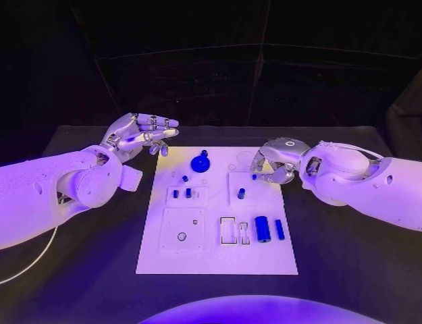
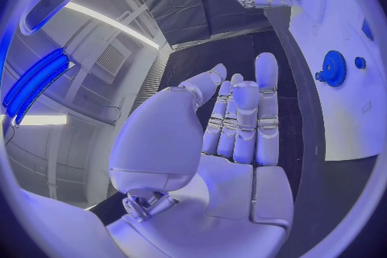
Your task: Assemble the parts on the task board
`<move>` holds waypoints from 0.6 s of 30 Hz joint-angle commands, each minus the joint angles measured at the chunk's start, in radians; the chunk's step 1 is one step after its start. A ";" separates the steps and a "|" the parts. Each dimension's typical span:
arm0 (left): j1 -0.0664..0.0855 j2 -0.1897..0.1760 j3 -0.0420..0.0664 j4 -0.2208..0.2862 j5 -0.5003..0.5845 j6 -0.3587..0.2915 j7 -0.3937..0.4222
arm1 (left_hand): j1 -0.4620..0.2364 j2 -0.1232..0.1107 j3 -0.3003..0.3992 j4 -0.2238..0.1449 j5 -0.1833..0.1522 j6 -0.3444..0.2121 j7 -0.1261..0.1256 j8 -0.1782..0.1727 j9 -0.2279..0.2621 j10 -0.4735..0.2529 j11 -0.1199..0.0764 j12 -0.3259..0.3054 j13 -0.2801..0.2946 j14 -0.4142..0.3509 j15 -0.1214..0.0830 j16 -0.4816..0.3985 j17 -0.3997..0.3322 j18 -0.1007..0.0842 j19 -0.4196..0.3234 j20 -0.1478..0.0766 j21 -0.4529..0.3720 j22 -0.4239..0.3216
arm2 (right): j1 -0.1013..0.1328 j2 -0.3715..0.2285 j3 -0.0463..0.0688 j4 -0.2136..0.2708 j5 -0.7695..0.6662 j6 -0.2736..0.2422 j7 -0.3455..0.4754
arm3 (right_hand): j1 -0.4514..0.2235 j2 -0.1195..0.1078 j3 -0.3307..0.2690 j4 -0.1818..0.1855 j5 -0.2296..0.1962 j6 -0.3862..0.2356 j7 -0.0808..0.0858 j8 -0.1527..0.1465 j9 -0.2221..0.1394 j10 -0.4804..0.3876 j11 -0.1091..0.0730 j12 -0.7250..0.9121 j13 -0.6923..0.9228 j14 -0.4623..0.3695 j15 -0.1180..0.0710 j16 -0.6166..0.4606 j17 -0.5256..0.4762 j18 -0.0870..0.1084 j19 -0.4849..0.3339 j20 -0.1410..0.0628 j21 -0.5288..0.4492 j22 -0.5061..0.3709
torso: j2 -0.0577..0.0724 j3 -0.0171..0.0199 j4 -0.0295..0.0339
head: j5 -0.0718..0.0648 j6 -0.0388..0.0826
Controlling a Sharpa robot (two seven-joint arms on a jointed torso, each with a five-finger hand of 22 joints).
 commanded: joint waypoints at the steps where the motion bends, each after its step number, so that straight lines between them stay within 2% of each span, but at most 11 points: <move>1: 0.001 0.003 0.001 0.002 0.052 0.008 0.042 | -0.001 0.010 -0.006 0.001 -0.002 0.008 0.001 0.004 0.001 0.003 0.000 0.006 0.002 -0.008 -0.001 -0.006 -0.003 0.013 -0.007 0.000 -0.006 -0.001 | -0.006 0.009 0.000 -0.004 -0.038 0.030 -0.004 | 0.006 -0.003 0.015 -0.001 -0.010 0.011 0.000 0.000 0.001 0.013 -0.002 -0.010 -0.016 0.008 -0.001 0.010 0.006 -0.002 0.009 -0.003 0.010 0.008 | 0.001 0.0012 -0.0003 | 0.001 0.001; 4: 0.001 0.004 0.001 0.002 0.053 0.009 0.040 | 0.000 0.011 -0.006 0.000 -0.002 0.008 0.001 0.004 0.001 0.003 0.000 0.007 0.001 -0.009 -0.001 -0.007 -0.004 0.013 -0.007 0.000 -0.007 -0.002 | -0.013 0.017 0.000 -0.010 -0.039 0.036 -0.003 | 0.001 -0.005 0.023 -0.002 -0.020 0.014 0.000 -0.001 0.001 0.018 -0.002 -0.015 -0.029 0.008 -0.002 0.015 0.010 -0.003 0.010 -0.003 0.014 0.012 | 0.002 0.0013 -0.0023 | 0.003 0.000; 18: 0.001 0.007 0.000 -0.005 0.054 0.017 0.034 | 0.005 0.015 -0.006 -0.002 -0.002 0.008 0.003 0.004 0.000 0.001 0.001 0.009 0.001 -0.007 -0.001 -0.005 0.000 0.013 -0.006 -0.001 -0.009 -0.004 | -0.019 0.044 0.000 -0.039 -0.040 0.036 -0.004 | -0.008 0.008 0.051 0.003 -0.038 0.021 0.002 -0.002 0.001 0.030 0.000 -0.025 -0.060 0.011 0.000 0.033 0.024 -0.005 0.014 -0.001 0.027 0.029 | 0.001 0.0012 -0.0009 | 0.004 -0.007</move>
